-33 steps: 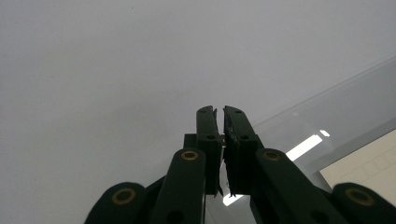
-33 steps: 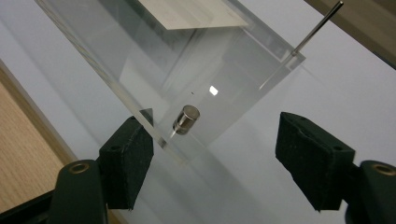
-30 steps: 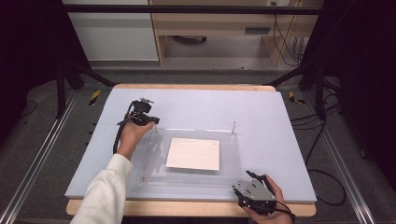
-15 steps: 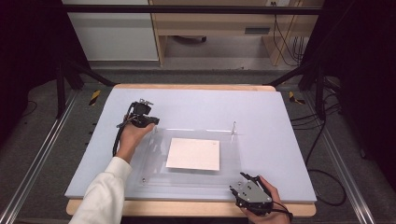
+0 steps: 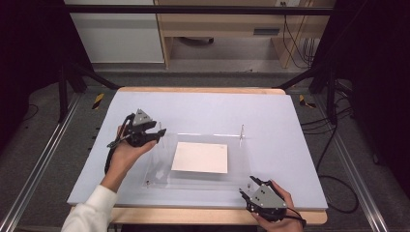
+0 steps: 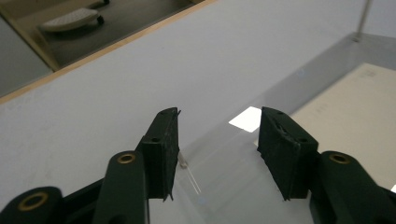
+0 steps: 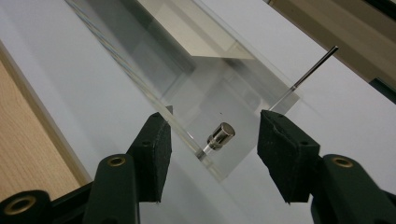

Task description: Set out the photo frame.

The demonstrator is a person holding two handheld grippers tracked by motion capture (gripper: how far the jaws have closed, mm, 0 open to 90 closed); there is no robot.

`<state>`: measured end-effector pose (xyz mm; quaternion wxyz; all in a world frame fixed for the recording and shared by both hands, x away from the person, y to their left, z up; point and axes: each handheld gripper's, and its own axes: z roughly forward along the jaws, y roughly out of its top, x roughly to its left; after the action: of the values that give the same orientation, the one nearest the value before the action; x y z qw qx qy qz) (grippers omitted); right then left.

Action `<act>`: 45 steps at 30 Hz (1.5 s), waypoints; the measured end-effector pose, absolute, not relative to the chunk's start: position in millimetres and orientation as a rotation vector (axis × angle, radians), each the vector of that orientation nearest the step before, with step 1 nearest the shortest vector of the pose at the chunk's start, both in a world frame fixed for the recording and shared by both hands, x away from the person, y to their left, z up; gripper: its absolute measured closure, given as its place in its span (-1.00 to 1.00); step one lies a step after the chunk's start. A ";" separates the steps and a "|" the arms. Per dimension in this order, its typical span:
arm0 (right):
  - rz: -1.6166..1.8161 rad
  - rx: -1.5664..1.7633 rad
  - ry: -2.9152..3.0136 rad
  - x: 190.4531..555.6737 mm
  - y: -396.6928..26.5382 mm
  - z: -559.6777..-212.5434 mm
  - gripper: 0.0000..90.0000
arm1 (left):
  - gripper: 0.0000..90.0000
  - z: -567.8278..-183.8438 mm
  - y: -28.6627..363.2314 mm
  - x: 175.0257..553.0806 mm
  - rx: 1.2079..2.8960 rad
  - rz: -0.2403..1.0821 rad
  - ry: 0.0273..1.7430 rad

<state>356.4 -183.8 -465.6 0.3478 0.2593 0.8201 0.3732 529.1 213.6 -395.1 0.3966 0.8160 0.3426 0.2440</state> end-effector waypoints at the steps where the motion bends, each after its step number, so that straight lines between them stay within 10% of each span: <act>1: 0.975 0.677 2.126 356.9 -184.0 -464.1 0.01 | 0.00 -394.0 214.2 521.2 2.065 0.616 0.843; 21: 0.978 0.745 2.111 365.4 -184.3 -425.4 0.16 | -0.45 -365.3 231.0 447.2 2.018 0.584 0.602; 45: 0.977 0.761 2.111 376.8 -184.0 -401.4 0.22 | -0.52 -352.6 221.9 421.5 2.059 0.665 0.450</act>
<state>376.8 -184.0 -401.4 0.3402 0.2924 0.8111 0.3753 421.5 221.9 -352.6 0.4491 0.8324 0.1817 0.2690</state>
